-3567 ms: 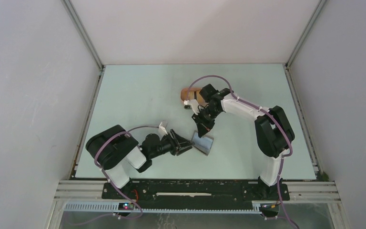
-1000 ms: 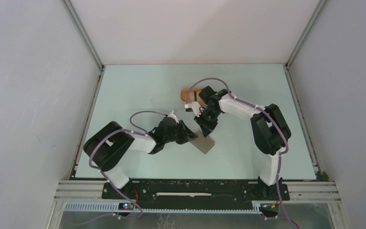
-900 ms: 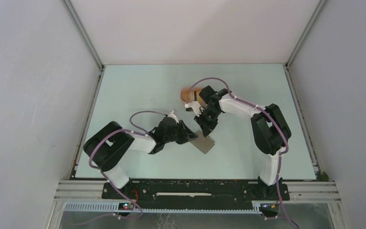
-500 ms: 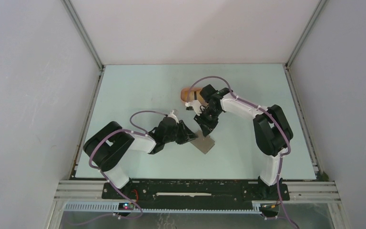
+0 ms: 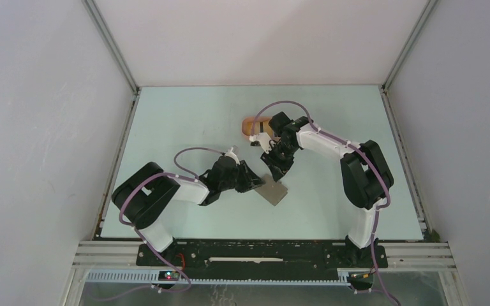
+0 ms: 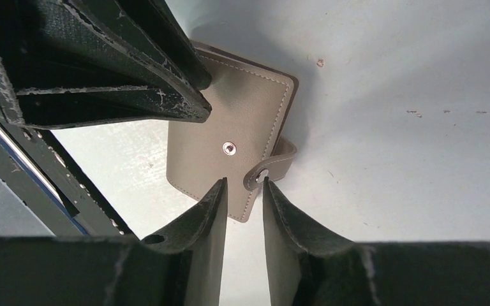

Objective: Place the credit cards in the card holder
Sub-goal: Close the card holder at the center of the board.

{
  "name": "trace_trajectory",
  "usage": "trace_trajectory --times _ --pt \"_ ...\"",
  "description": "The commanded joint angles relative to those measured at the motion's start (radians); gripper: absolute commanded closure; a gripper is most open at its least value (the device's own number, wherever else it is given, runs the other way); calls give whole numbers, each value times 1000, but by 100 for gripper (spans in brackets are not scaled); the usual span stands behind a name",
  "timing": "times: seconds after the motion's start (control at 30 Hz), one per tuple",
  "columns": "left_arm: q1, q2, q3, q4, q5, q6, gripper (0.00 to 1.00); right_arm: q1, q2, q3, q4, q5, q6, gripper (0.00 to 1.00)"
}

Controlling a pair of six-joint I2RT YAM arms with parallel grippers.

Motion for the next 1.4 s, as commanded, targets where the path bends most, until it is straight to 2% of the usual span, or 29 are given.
trace_trajectory --times 0.0,0.5,0.77,0.93,1.07,1.37 --pt "-4 15 42 -33 -22 33 71 -4 -49 18 25 23 -2 64" --pt "-8 17 44 -33 -19 33 71 -7 -4 18 26 31 -1 67" --pt "-9 20 44 -33 -19 33 71 -4 6 18 16 25 -8 61" --pt "-7 17 44 -32 -20 33 71 -2 22 21 13 33 -6 62" --pt "-9 17 44 -33 -19 32 71 -2 20 23 13 34 -3 68" --pt "-9 15 46 -33 -18 33 71 -10 22 32 1 27 -4 91"
